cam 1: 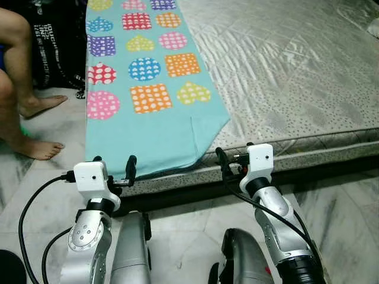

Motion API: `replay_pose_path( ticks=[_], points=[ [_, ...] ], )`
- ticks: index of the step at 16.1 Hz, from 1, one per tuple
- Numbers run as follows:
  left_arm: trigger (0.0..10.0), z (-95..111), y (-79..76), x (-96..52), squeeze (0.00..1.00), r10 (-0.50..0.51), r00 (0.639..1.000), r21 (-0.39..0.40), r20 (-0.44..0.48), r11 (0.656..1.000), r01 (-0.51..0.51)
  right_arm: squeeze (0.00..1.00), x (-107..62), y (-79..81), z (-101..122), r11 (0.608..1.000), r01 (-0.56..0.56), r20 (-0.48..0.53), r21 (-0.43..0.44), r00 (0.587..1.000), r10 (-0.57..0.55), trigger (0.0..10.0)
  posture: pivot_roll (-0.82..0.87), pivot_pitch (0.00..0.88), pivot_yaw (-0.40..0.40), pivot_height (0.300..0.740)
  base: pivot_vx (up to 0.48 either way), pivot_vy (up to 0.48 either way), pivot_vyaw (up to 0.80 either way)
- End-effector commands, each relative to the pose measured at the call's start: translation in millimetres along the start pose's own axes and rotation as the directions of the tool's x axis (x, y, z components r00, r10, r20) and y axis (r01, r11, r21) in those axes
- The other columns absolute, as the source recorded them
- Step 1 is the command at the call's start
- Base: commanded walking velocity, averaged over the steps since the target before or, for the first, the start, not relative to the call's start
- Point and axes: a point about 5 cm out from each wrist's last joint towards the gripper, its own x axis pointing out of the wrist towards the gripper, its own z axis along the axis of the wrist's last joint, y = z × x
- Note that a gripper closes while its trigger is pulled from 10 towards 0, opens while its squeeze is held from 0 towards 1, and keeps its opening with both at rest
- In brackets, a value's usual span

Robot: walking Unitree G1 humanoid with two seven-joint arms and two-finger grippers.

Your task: Clean up the room

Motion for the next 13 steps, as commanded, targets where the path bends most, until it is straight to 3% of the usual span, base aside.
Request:
replay_pose_path(
  ticks=[1,8,13],
  points=[
    [10.0,1.7,1.0,-2.3,0.0,-0.006,1.0,-0.002,0.007,1.0,0.006,0.0,-0.7,0.2,-0.5,1.0,-0.009,0.0,0.003,1.0,0.009,10.0,0.08,0.242,-0.039,0.586,0.375,0.0,0.0],
    [10.0,2.4,1.8,-0.8,0.0,-0.008,1.0,0.0,0.006,1.0,0.008,0.0,1.0,1.3,1.1,1.0,-0.013,0.006,-0.006,1.0,0.013,10.0,0.08,0.248,-0.034,0.586,0.301,0.0,0.0],
    [10.0,1.0,0.9,1.3,0.0,0.002,1.0,0.001,-0.006,1.0,-0.002,0.0,1.3,0.8,1.7,1.0,-0.015,0.014,-0.015,1.0,0.015,10.0,0.08,0.246,-0.031,0.586,0.0,0.0,0.17]
  ],
)
